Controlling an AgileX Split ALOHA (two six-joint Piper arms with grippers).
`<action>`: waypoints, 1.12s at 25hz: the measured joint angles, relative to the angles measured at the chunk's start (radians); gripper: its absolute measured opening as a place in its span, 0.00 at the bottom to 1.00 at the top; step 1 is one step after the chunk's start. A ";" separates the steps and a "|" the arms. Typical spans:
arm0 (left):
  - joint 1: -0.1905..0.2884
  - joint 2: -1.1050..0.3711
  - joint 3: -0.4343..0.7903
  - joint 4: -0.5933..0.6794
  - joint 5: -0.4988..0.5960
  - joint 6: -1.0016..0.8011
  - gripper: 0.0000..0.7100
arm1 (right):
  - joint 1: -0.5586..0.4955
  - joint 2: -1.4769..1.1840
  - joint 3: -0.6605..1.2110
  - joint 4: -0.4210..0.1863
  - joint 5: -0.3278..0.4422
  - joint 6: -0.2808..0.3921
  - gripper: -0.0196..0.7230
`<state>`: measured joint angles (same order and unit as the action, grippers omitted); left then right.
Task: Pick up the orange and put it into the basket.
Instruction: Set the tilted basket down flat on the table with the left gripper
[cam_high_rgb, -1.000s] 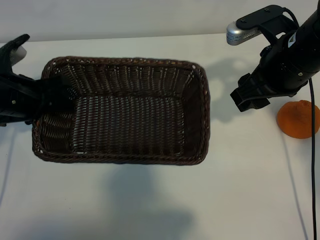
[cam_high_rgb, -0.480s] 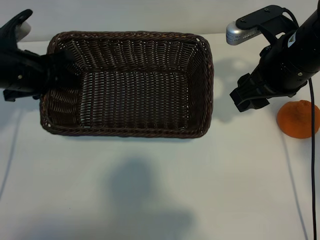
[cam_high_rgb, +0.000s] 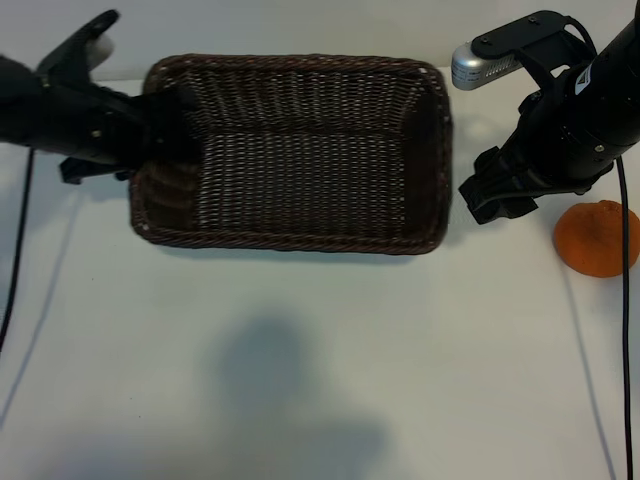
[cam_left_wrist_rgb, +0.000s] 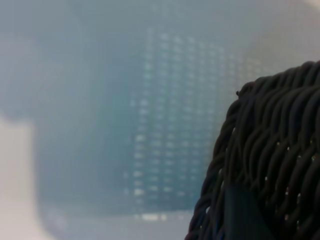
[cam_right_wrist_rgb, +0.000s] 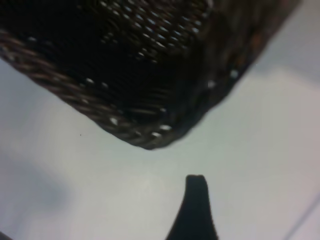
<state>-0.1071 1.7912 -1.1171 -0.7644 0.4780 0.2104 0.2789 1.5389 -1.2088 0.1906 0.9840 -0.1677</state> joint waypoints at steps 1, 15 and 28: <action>-0.010 0.011 -0.009 0.000 -0.004 -0.008 0.46 | 0.000 0.000 0.000 0.000 0.000 0.000 0.80; -0.037 0.151 -0.023 -0.052 -0.047 -0.029 0.46 | 0.000 0.000 0.000 0.005 0.001 0.001 0.80; -0.037 0.170 -0.028 -0.063 -0.025 0.012 0.46 | 0.000 0.000 0.000 0.006 0.002 0.000 0.80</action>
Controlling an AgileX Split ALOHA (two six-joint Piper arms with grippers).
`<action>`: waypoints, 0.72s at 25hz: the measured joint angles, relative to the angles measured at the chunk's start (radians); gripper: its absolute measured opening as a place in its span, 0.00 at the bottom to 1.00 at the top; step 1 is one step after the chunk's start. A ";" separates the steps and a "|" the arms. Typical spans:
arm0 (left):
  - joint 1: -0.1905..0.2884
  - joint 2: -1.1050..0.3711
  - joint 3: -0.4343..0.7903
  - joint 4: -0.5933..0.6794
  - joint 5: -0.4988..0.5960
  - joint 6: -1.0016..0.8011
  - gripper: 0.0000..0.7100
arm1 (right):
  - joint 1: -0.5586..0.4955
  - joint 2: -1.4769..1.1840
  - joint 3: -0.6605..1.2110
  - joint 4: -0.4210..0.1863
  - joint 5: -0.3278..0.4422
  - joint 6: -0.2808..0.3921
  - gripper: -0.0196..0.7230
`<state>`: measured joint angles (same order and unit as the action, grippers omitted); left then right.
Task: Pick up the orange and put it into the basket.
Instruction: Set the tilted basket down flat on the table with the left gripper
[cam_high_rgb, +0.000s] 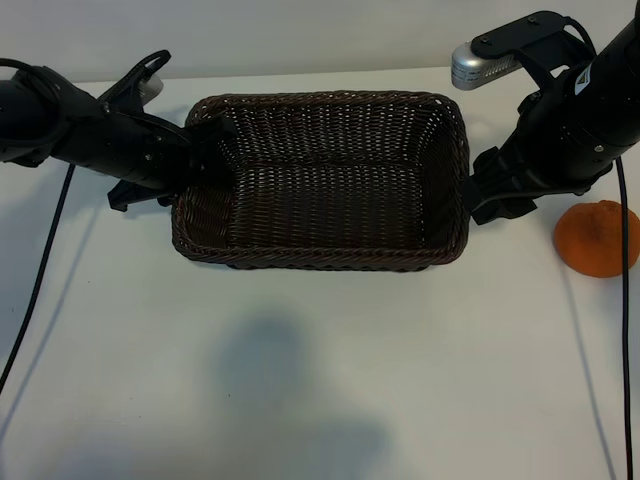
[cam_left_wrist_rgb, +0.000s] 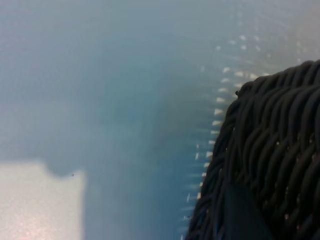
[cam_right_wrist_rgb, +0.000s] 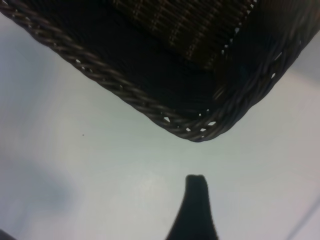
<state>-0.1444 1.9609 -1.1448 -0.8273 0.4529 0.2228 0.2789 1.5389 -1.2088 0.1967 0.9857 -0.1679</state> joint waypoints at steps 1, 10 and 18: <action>0.000 0.000 -0.001 0.000 0.004 0.004 0.46 | 0.000 0.000 0.000 0.000 0.000 0.000 0.80; 0.000 0.001 -0.003 0.000 0.024 0.007 0.46 | 0.000 0.000 0.000 0.001 0.001 0.001 0.80; 0.000 -0.017 -0.004 0.012 0.063 0.007 0.92 | 0.000 0.000 0.000 0.001 0.005 0.000 0.80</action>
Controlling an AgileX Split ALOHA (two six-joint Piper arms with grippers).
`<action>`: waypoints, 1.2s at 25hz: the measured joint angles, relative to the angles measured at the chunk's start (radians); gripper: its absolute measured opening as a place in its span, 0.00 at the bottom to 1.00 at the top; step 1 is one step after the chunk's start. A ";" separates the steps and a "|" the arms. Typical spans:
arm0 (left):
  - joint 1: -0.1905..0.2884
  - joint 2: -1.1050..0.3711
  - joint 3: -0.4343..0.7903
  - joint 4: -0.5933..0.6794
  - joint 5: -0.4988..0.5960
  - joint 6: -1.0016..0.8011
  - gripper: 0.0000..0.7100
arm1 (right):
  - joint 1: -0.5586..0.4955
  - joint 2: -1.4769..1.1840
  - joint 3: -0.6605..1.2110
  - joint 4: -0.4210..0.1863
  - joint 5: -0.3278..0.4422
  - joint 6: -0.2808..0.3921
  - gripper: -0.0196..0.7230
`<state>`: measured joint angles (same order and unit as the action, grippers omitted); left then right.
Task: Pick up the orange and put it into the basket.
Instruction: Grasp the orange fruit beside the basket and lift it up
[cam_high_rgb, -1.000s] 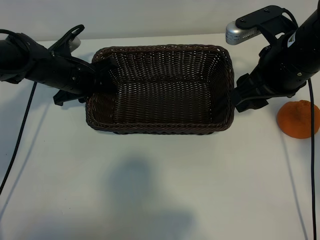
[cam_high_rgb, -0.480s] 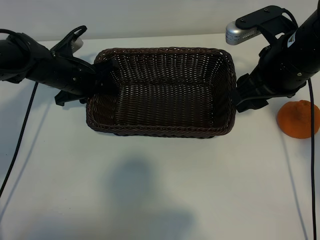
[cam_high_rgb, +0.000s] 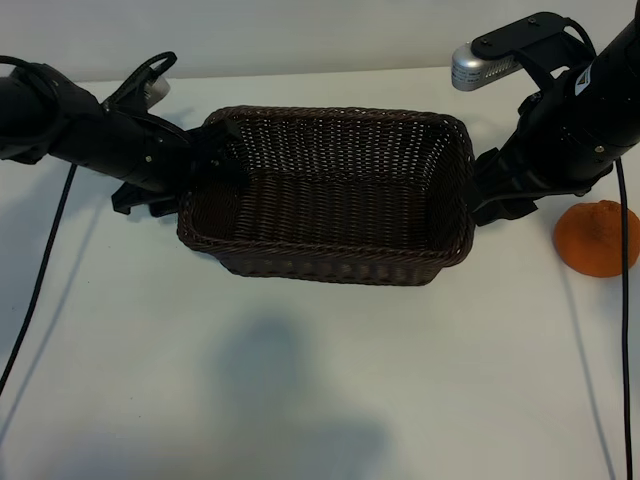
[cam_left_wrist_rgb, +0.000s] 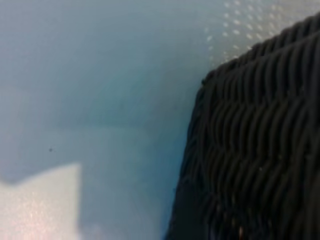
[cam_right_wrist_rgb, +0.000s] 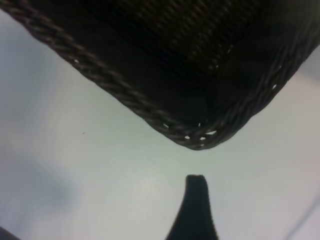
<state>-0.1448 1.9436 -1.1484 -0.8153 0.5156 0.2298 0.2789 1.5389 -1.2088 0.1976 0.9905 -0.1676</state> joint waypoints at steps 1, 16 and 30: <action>0.000 -0.010 0.000 0.014 0.005 -0.001 0.95 | 0.000 0.000 0.000 0.000 0.000 0.000 0.80; 0.000 -0.307 0.000 0.337 0.107 -0.132 0.91 | 0.000 0.000 0.000 0.000 0.019 0.001 0.80; 0.030 -0.562 -0.074 0.799 0.370 -0.289 0.86 | 0.000 0.000 0.000 0.000 0.045 0.001 0.80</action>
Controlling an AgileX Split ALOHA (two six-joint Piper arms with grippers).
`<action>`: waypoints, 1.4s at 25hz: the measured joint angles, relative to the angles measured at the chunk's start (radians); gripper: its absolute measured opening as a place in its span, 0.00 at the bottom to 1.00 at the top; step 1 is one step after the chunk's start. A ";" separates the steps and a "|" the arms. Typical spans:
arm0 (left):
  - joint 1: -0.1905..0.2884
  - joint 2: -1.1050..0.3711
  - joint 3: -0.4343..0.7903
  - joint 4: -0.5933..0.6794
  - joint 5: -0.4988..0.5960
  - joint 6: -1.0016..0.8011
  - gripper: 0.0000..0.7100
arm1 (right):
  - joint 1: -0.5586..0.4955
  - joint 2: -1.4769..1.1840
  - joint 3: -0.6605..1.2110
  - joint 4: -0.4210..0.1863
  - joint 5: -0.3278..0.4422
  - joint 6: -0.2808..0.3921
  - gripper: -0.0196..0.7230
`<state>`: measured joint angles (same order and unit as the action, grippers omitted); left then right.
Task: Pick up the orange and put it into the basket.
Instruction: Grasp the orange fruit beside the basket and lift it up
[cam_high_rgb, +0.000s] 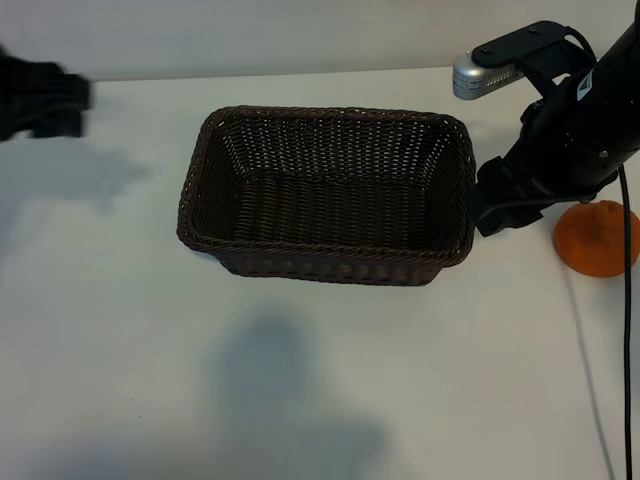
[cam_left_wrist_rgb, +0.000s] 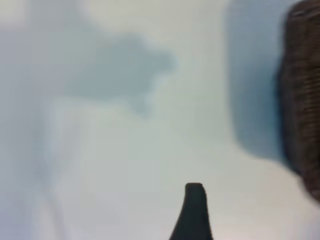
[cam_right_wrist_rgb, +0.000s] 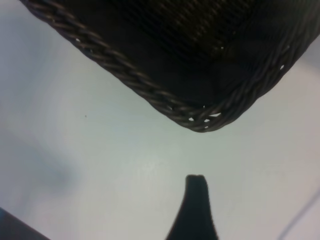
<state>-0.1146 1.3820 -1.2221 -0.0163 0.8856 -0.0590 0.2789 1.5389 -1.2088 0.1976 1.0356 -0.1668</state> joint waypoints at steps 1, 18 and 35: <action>0.012 -0.020 -0.002 0.016 0.028 -0.005 0.86 | 0.000 0.000 0.000 0.000 0.001 0.000 0.80; 0.112 -0.753 0.123 0.063 0.283 0.084 0.84 | 0.000 0.000 0.000 0.000 0.009 0.000 0.80; 0.112 -1.334 0.597 -0.004 0.283 0.077 0.84 | 0.000 0.000 0.000 0.008 0.009 0.000 0.80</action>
<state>-0.0027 0.0481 -0.6249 -0.0202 1.1686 0.0177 0.2789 1.5389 -1.2088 0.2053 1.0445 -0.1668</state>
